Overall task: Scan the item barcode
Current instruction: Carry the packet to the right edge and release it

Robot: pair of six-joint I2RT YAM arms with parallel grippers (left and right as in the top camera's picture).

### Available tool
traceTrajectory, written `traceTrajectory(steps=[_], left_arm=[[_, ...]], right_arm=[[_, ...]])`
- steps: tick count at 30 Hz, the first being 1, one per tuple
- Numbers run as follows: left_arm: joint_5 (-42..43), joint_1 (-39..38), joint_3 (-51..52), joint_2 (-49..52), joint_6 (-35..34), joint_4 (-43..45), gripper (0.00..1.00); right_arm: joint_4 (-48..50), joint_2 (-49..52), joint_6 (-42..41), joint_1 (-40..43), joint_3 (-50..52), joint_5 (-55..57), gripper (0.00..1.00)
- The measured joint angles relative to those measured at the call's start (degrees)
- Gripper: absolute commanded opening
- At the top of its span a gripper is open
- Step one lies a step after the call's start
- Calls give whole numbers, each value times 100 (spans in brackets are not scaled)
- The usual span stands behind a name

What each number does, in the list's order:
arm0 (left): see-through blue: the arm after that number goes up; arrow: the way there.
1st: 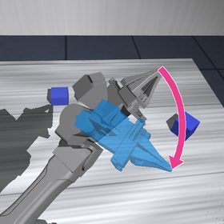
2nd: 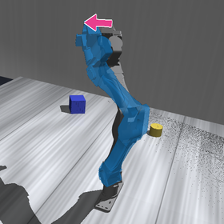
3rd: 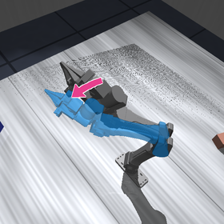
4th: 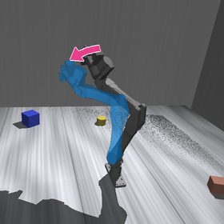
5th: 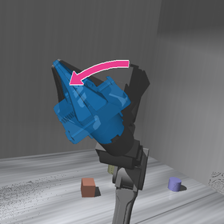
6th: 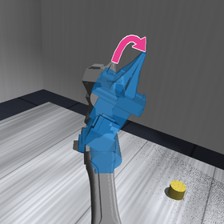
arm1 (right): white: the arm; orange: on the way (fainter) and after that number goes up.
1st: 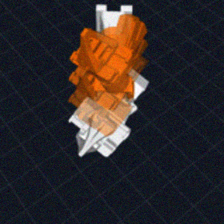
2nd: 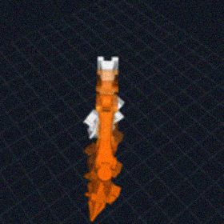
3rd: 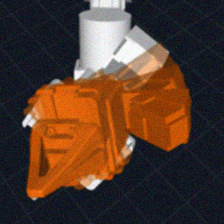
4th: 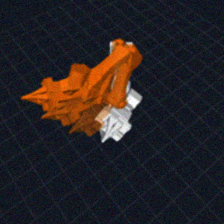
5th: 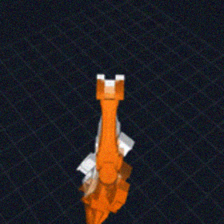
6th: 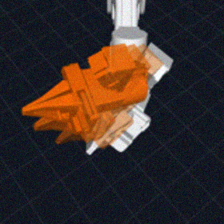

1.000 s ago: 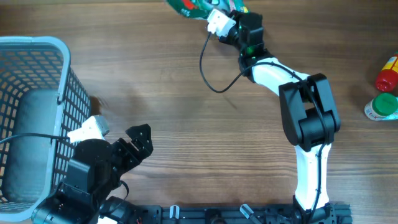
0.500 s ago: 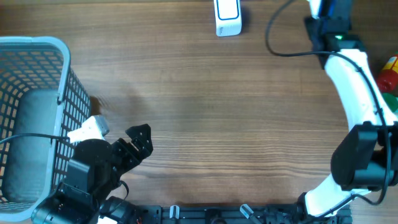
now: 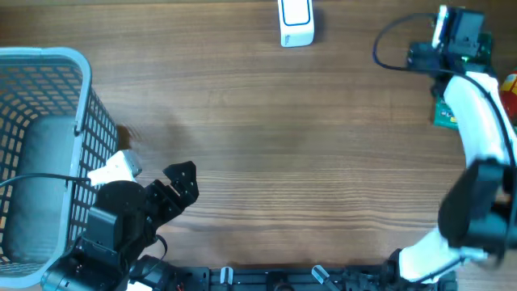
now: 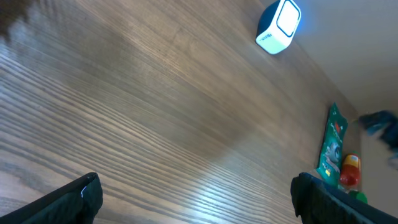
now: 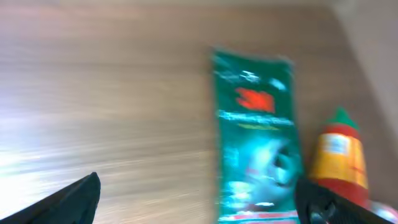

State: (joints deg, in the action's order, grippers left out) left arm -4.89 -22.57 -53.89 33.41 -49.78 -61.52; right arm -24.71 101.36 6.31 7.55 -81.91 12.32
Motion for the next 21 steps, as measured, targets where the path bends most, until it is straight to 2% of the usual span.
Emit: traceTrajectory(steps=[3, 5, 10, 12, 16, 21], left_arm=[[-2, 0, 0, 0, 0, 9, 100], [-2, 0, 0, -2, 2, 2, 100], [0, 0, 0, -4, 0, 2, 100], [-2, 0, 0, -4, 0, 0, 100], [-2, 0, 0, -4, 0, 4, 100], [-2, 0, 0, -4, 2, 2, 100]], right_arm=[[-841, -1493, -887, -538, -116, -1226, 100], [-1517, -2107, -1530, -776, -133, -1891, 100], [-3794, -2841, -3353, -848, -186, -2507, 100], [-4028, -2830, -3838, -848, -186, -2535, 100], [-3773, -2830, -3318, -848, -184, -2485, 100], [-2260, -2879, -2457, -855, -127, -2557, 100]])
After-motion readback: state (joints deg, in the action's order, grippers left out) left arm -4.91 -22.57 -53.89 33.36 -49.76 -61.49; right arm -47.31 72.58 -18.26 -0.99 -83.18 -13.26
